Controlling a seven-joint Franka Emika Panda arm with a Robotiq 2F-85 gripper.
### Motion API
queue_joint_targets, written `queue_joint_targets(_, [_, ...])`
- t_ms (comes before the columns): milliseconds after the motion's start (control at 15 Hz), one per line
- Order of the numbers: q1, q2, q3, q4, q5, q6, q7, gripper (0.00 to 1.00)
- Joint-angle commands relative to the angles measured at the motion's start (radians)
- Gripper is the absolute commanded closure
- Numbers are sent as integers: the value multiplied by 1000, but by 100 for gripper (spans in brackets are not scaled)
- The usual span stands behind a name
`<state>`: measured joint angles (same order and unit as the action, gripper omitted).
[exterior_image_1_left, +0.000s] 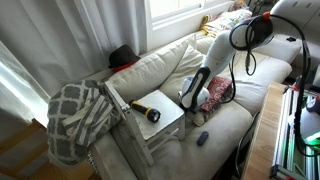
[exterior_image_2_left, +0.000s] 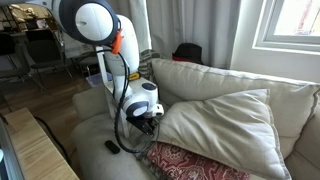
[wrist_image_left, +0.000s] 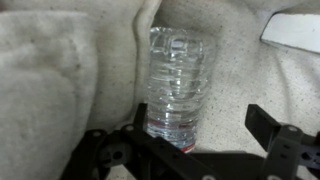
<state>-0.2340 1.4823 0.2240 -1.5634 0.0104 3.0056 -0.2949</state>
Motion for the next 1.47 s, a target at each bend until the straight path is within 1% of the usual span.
queue_joint_targets(0, [41,20,-47,23,-14,16,46,0])
queue_joint_targets(133, [57,21,-58,29,-14,-10,57,0])
queue_joint_targets(333, [90,20,-87,30,-9,4,84,0])
queue_joint_targets(533, [154,19,-137,37,-5,1,137,0])
queue_joint_targets(733, [194,28,-159,51,-6,-12,173,0])
queue_joint_targets(1000, [205,43,-166,72,-3,-31,194,0])
queue_joint_targets(1200, [206,45,-172,78,14,-77,234,0])
queue_joint_targets(1267, [199,47,-167,82,16,-94,242,3])
queue_joint_targets(1333, [198,47,-166,83,17,-108,251,16])
queue_joint_targets(1400, [192,47,-161,85,16,-118,254,27])
